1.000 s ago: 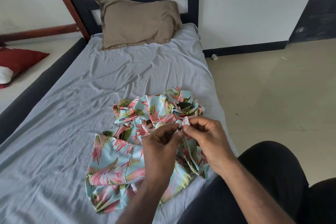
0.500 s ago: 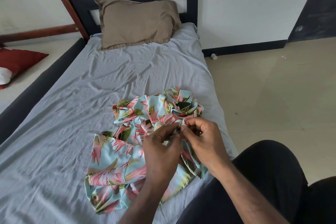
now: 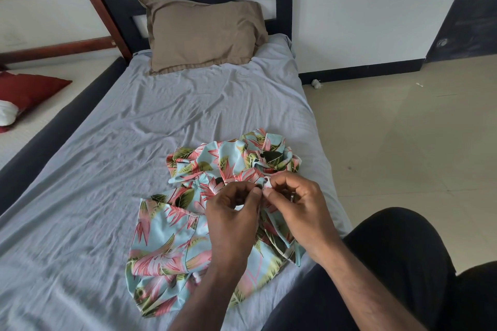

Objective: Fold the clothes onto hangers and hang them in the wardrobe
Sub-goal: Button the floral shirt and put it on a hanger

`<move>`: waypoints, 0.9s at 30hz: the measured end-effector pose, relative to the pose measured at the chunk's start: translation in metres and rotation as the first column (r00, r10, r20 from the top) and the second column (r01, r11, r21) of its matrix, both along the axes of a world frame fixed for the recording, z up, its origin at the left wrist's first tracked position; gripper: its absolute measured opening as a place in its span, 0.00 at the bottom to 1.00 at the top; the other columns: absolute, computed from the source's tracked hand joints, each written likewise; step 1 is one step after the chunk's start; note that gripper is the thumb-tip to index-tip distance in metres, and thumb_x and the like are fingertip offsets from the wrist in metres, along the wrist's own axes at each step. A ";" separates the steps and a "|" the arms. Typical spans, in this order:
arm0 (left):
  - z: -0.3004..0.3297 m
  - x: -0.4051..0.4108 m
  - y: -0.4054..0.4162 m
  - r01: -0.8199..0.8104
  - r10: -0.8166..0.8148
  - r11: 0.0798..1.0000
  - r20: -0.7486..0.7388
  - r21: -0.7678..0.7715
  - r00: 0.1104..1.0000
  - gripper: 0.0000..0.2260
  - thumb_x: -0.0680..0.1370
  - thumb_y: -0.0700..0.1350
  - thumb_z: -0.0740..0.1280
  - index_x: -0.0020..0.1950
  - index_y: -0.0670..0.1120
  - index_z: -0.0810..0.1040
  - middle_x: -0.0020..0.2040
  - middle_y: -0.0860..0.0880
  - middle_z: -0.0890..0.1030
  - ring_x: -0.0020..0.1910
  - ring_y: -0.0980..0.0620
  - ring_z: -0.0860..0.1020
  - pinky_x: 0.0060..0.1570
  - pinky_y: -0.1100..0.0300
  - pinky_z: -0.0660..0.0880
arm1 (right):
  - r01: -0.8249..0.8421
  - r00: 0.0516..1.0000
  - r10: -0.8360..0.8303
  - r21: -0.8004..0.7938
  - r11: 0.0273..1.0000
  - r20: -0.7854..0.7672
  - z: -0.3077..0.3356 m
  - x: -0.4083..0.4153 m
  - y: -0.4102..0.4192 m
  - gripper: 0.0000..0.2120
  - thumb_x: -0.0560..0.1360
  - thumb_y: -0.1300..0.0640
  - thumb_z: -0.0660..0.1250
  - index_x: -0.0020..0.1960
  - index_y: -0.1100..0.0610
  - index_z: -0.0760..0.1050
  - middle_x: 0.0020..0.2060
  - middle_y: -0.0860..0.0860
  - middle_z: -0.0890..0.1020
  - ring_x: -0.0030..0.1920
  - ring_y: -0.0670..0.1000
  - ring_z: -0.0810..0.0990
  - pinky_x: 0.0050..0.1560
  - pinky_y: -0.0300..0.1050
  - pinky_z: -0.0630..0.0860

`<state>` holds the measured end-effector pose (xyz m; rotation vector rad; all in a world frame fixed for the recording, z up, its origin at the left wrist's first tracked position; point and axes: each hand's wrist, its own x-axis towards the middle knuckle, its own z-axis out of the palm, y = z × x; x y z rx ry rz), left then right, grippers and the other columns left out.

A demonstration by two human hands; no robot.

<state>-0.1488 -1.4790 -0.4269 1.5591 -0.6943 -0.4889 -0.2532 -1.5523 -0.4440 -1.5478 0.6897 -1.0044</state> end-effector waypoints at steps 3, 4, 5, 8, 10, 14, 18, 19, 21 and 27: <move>0.001 0.002 -0.001 -0.005 0.005 0.999 0.017 0.032 1.000 0.06 0.75 0.40 0.72 0.38 0.48 0.85 0.33 0.47 0.83 0.34 0.47 0.79 0.38 0.50 0.77 | 0.020 1.000 -0.020 -0.023 1.000 0.008 0.000 -0.001 0.000 0.06 0.76 0.65 0.73 0.42 0.56 0.82 0.39 0.52 0.84 0.39 0.55 0.83 0.43 0.60 0.82; 0.002 0.002 -0.001 -0.014 0.012 0.999 0.038 0.045 0.999 0.07 0.75 0.39 0.73 0.38 0.47 0.85 0.33 0.48 0.83 0.34 0.50 0.79 0.38 0.52 0.77 | 0.036 0.999 -0.036 -0.036 0.999 0.010 0.000 0.000 0.001 0.07 0.75 0.65 0.74 0.42 0.55 0.83 0.39 0.51 0.84 0.38 0.54 0.83 0.42 0.59 0.81; 0.003 0.002 -0.001 -0.023 0.019 0.998 0.069 0.057 0.997 0.08 0.75 0.37 0.73 0.38 0.47 0.85 0.33 0.49 0.83 0.34 0.52 0.80 0.39 0.54 0.77 | 0.053 0.999 -0.052 -0.046 0.998 0.013 -0.001 0.000 0.001 0.07 0.75 0.66 0.74 0.41 0.55 0.83 0.38 0.51 0.84 0.38 0.54 0.83 0.41 0.59 0.81; 0.007 0.002 -0.002 -0.034 0.018 0.996 0.179 0.085 0.984 0.07 0.74 0.36 0.73 0.37 0.46 0.85 0.33 0.52 0.84 0.36 0.54 0.81 0.41 0.57 0.77 | 0.068 0.998 -0.068 -0.051 0.996 0.004 -0.001 0.000 0.000 0.06 0.75 0.66 0.74 0.41 0.56 0.84 0.36 0.51 0.84 0.36 0.54 0.83 0.40 0.57 0.81; 0.008 0.002 -0.002 -0.034 0.012 0.995 0.220 0.095 0.975 0.08 0.73 0.36 0.73 0.36 0.47 0.85 0.33 0.53 0.84 0.35 0.55 0.81 0.41 0.58 0.78 | 0.059 0.998 -0.059 -0.033 0.998 0.004 -0.001 -0.001 0.000 0.06 0.75 0.66 0.74 0.41 0.57 0.84 0.35 0.51 0.85 0.36 0.54 0.84 0.40 0.57 0.82; 0.009 0.003 0.001 -0.026 -0.002 0.993 0.231 0.117 0.973 0.09 0.73 0.35 0.73 0.35 0.47 0.84 0.31 0.53 0.83 0.34 0.56 0.81 0.39 0.59 0.77 | 0.025 0.999 -0.026 -0.044 0.999 -0.040 -0.004 -0.001 -0.002 0.06 0.75 0.66 0.73 0.41 0.58 0.84 0.34 0.50 0.84 0.36 0.54 0.84 0.40 0.58 0.82; 0.007 0.007 0.003 -0.025 -0.004 0.991 0.215 0.131 0.977 0.10 0.72 0.35 0.72 0.32 0.46 0.83 0.29 0.52 0.82 0.30 0.56 0.78 0.35 0.60 0.74 | 0.001 0.995 -0.017 -0.160 0.987 -0.101 -0.008 -0.001 -0.002 0.06 0.75 0.65 0.72 0.43 0.56 0.86 0.35 0.47 0.85 0.36 0.49 0.84 0.37 0.48 0.81; 0.006 0.010 0.003 -0.031 0.000 0.990 0.219 0.137 0.976 0.10 0.72 0.35 0.72 0.32 0.46 0.83 0.28 0.50 0.81 0.29 0.53 0.77 0.33 0.57 0.74 | -0.003 0.995 -0.015 -0.169 0.986 -0.103 -0.009 -0.001 -0.002 0.08 0.75 0.66 0.71 0.45 0.56 0.86 0.37 0.46 0.86 0.38 0.47 0.85 0.39 0.44 0.81; 0.005 0.017 0.004 -0.011 -0.023 0.988 0.221 0.153 0.975 0.09 0.71 0.38 0.72 0.30 0.45 0.81 0.28 0.48 0.80 0.30 0.45 0.77 0.32 0.52 0.74 | -0.013 0.995 -0.006 -0.186 0.982 -0.104 -0.010 -0.002 -0.004 0.10 0.75 0.68 0.70 0.49 0.57 0.87 0.42 0.44 0.87 0.43 0.43 0.86 0.43 0.36 0.80; 0.011 0.027 0.004 0.087 -0.129 0.971 0.182 0.222 0.975 0.05 0.67 0.41 0.70 0.31 0.44 0.83 0.29 0.47 0.81 0.34 0.43 0.80 0.37 0.48 0.77 | -0.040 0.993 0.018 -0.186 0.982 -0.119 -0.009 -0.001 -0.003 0.07 0.72 0.67 0.76 0.48 0.58 0.87 0.39 0.44 0.87 0.40 0.44 0.86 0.42 0.38 0.82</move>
